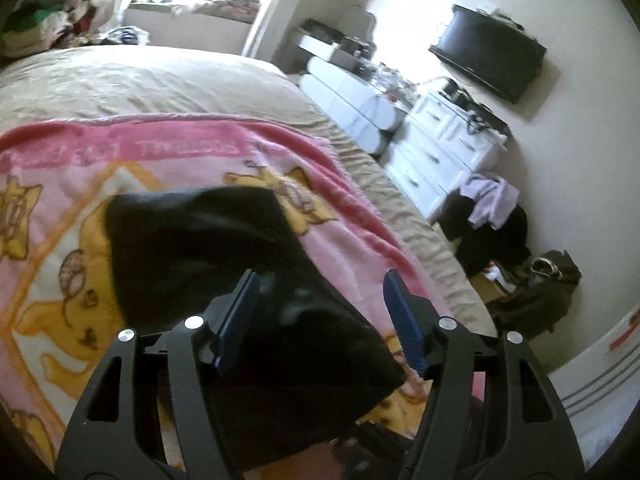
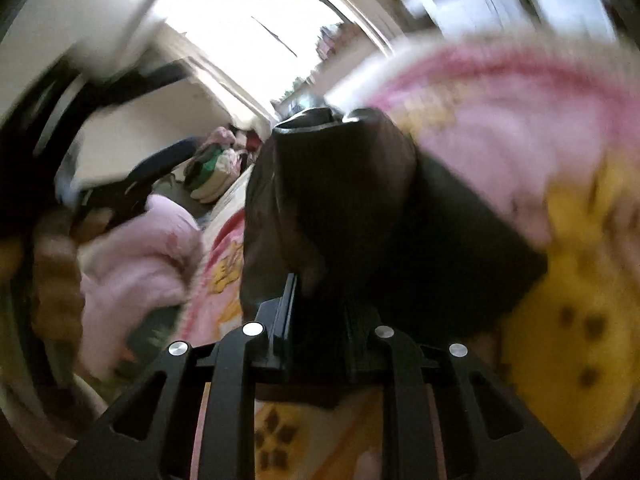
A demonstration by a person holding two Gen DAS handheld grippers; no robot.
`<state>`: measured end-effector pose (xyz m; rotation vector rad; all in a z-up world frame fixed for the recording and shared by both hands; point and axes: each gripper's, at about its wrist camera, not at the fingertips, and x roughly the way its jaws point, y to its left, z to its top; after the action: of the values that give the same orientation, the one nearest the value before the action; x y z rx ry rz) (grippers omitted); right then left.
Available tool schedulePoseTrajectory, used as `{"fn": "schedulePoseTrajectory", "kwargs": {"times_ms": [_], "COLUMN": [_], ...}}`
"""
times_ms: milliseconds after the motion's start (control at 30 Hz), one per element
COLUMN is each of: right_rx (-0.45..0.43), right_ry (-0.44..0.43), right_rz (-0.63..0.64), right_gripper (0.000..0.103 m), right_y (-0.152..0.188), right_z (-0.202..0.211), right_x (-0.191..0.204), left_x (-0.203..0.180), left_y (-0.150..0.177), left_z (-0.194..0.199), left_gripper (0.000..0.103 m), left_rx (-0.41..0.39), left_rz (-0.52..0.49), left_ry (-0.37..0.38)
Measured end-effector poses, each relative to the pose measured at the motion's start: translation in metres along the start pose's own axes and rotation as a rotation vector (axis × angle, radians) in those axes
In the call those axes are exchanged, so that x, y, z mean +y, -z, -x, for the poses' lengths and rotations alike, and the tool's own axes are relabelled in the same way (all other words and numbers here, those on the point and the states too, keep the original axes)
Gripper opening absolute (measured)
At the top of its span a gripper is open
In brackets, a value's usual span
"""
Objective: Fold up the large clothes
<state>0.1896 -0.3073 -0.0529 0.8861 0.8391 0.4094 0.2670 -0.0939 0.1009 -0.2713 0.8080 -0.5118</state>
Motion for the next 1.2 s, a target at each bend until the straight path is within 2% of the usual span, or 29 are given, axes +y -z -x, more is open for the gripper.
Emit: {"fn": "schedulePoseTrajectory", "kwargs": {"times_ms": [33, 67, 100, 200, 233, 267, 333, 367, 433, 500, 533, 567, 600, 633, 700, 733, 767, 800, 833, 867, 933, 1033, 1133, 1200], "right_rx": [0.035, 0.058, 0.071, 0.092, 0.094, 0.078, 0.022, -0.005, -0.027, 0.037, 0.103, 0.151, 0.180, 0.246, 0.329, 0.363, 0.386, 0.405, 0.388, 0.362, 0.299, 0.221, 0.271, 0.282], "right_ry": [-0.035, -0.046, -0.022, 0.000, 0.006, 0.007, 0.011, 0.025, 0.068, 0.055, 0.078, 0.158, 0.194, 0.245, 0.389, 0.414, 0.407, 0.359, 0.343, 0.286, 0.164, 0.202, 0.235, 0.257], "right_rz": [-0.063, -0.092, -0.087, -0.043, -0.036, -0.024, 0.010, 0.025, 0.035, 0.042, 0.044, 0.057, 0.077, 0.131, 0.194, 0.208, 0.221, 0.234, 0.257, 0.267, 0.243, 0.292, 0.197, 0.187], "right_gripper": [0.025, 0.036, 0.055, 0.062, 0.067, 0.080, 0.084, 0.089, 0.091, 0.093, 0.093, 0.093, 0.093, 0.093, 0.093, 0.090, 0.062, 0.026, 0.021, 0.016, 0.014, 0.014, 0.014, 0.014], "right_y": [0.001, 0.002, 0.003, 0.004, 0.002, -0.001, -0.015, -0.028, -0.057, -0.085, -0.105, -0.122, -0.131, -0.138, -0.141, -0.139, -0.133, -0.130, -0.125, -0.127, -0.133, -0.141, -0.137, -0.130], "right_z": [-0.001, -0.001, 0.000, 0.010, 0.014, 0.022, 0.038, 0.044, 0.048, 0.031, 0.012, -0.008, -0.018, -0.040, -0.078, -0.087, -0.094, -0.101, -0.098, -0.091, -0.070, -0.052, -0.058, -0.066], "right_x": [-0.010, -0.014, -0.014, -0.007, -0.005, 0.000, 0.012, 0.018, 0.030, 0.037, 0.040, 0.043, 0.045, 0.052, 0.058, 0.055, 0.056, 0.060, 0.061, 0.068, 0.070, 0.060, 0.014, -0.009], "left_x": [0.007, 0.015, 0.027, 0.062, 0.072, 0.076, 0.078, 0.078, 0.078, 0.076, 0.074, 0.073, 0.073, 0.072, 0.071, 0.071, 0.072, 0.073, 0.074, 0.075, 0.077, 0.083, 0.088, 0.089], "left_y": [0.005, 0.010, 0.020, 0.046, 0.055, 0.061, 0.069, 0.071, 0.069, 0.068, 0.067, 0.067, 0.069, 0.069, 0.069, 0.068, 0.067, 0.066, 0.066, 0.064, 0.061, 0.053, 0.054, 0.062], "left_z": [-0.001, -0.003, -0.007, -0.021, -0.027, -0.030, -0.033, -0.033, -0.029, -0.028, -0.029, -0.029, -0.028, -0.028, -0.029, -0.029, -0.029, -0.028, -0.028, -0.027, -0.018, -0.007, -0.022, -0.035], "left_gripper": [0.059, 0.059, 0.059, 0.059, 0.059, 0.060, 0.060, 0.060, 0.061, 0.062, 0.062, 0.062, 0.062, 0.062, 0.062, 0.063, 0.063, 0.064, 0.064, 0.064, 0.066, 0.067, 0.073, 0.080], "left_rx": [0.001, 0.005, 0.017, 0.061, 0.079, 0.093, 0.082, 0.080, 0.072, 0.077, 0.078, 0.078, 0.077, 0.074, 0.071, 0.070, 0.071, 0.072, 0.075, 0.079, 0.056, 0.008, 0.046, 0.082], "left_rz": [0.005, 0.008, 0.014, 0.053, 0.066, 0.073, 0.039, 0.032, 0.042, 0.039, 0.038, 0.033, 0.026, 0.023, 0.028, 0.029, 0.031, 0.032, 0.032, 0.038, 0.053, 0.084, 0.116, 0.116], "left_ry": [-0.030, -0.065, -0.112, -0.214, -0.234, -0.230, -0.279, -0.281, -0.262, -0.257, -0.259, -0.261, -0.264, -0.264, -0.258, -0.254, -0.248, -0.242, -0.234, -0.213, -0.171, -0.162, -0.149, -0.159]}}
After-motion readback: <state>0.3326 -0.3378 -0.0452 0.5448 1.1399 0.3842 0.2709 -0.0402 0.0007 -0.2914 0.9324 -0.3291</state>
